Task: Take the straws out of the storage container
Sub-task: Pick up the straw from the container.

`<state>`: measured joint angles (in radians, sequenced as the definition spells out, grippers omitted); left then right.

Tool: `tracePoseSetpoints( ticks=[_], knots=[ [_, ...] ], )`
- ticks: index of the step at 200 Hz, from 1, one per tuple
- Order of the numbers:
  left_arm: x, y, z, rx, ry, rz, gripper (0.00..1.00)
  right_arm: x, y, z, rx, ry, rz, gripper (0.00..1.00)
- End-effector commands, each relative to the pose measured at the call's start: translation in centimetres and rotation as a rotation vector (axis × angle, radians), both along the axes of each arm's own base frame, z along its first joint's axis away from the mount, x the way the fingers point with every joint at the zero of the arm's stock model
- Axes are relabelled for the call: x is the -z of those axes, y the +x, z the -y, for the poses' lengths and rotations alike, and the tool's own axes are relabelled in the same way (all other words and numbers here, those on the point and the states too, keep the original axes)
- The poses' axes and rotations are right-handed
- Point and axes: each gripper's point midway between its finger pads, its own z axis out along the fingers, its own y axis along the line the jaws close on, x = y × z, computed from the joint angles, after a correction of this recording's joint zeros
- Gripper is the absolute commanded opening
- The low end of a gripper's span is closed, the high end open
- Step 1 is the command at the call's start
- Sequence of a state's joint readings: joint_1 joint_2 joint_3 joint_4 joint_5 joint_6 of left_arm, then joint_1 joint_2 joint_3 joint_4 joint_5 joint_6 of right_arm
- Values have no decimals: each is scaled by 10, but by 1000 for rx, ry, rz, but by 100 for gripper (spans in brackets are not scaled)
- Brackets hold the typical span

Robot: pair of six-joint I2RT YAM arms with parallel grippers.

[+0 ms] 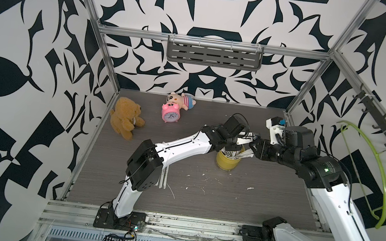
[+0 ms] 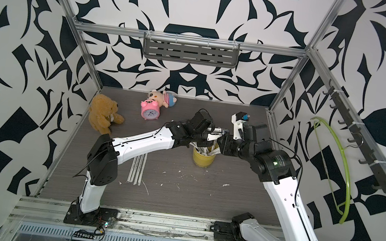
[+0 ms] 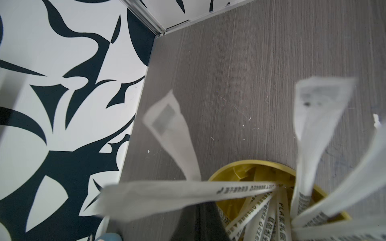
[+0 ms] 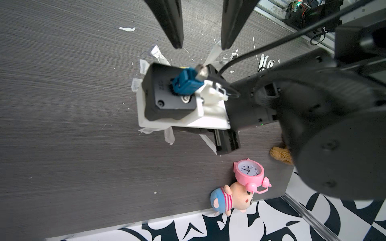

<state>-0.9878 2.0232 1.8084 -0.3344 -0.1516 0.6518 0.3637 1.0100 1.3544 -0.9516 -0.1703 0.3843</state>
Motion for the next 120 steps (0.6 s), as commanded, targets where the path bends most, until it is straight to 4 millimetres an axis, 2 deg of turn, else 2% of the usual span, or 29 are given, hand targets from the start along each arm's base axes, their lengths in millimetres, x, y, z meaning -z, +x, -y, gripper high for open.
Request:
tracePoseSetpoints(
  ticks=[1, 30, 57, 120],
  knots=[
    [-14, 4, 0, -25, -76, -20, 0, -17, 3, 2, 15, 21, 65, 35],
    [-30, 15, -5, -82, -133, -23, 0, -18, 1, 2, 14, 23, 69, 35],
    [-36, 16, -6, -89, -153, -30, 0, -20, 0, 2, 13, 26, 74, 35],
    [-97, -8, -12, -26, -386, -13, 0, -31, -3, 4, 19, 47, 125, 32]
  ],
)
